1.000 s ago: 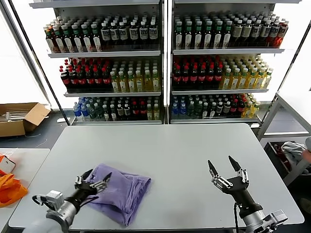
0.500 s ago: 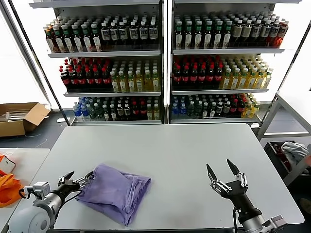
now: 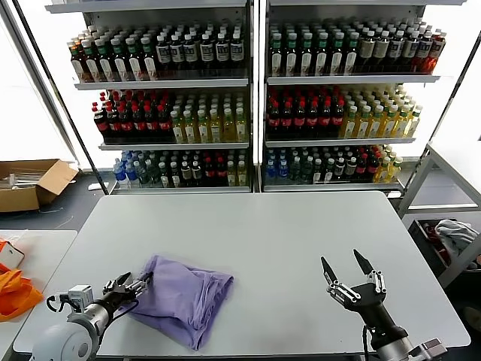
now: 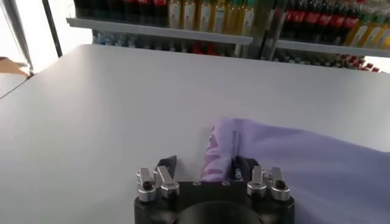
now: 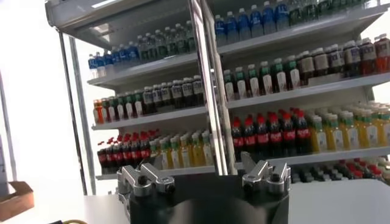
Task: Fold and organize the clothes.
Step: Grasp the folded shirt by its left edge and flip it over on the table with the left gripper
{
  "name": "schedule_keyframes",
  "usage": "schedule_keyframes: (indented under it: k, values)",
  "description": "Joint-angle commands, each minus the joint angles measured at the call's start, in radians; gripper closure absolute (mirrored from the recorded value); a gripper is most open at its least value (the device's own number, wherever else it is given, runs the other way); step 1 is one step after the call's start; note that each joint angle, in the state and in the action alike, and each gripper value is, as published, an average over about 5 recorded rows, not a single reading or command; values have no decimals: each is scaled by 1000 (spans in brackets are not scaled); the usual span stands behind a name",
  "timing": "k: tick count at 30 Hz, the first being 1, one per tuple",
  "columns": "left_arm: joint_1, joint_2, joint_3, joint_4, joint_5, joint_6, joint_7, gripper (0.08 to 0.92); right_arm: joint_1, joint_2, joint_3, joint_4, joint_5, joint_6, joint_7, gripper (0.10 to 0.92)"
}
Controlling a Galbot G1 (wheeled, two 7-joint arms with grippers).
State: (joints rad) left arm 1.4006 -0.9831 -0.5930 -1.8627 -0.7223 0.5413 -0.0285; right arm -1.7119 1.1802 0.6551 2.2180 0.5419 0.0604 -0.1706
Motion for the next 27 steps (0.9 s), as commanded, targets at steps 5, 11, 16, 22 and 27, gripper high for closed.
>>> schedule_keyframes:
  k: [5,11,16,22,27]
  values:
    - [23,-18,40,-19,13,4,11,524,8,1,-5,-7,-5,4,1,203]
    - [21,-17,38,-18,24,-3,15,697,10,-6,-1,-10,2,5,2,203]
    - [2,-34,-30,-18,20,-15,4,832,16,-8,-3,-18,7,7,4,203]
    - [-11,-52,-235,-12,-40,-13,-14,890,37,-9,-19,-26,7,4,4,203]
    - [17,-1,-429,46,-76,-13,6,890,45,-11,-22,-24,10,2,4,203]
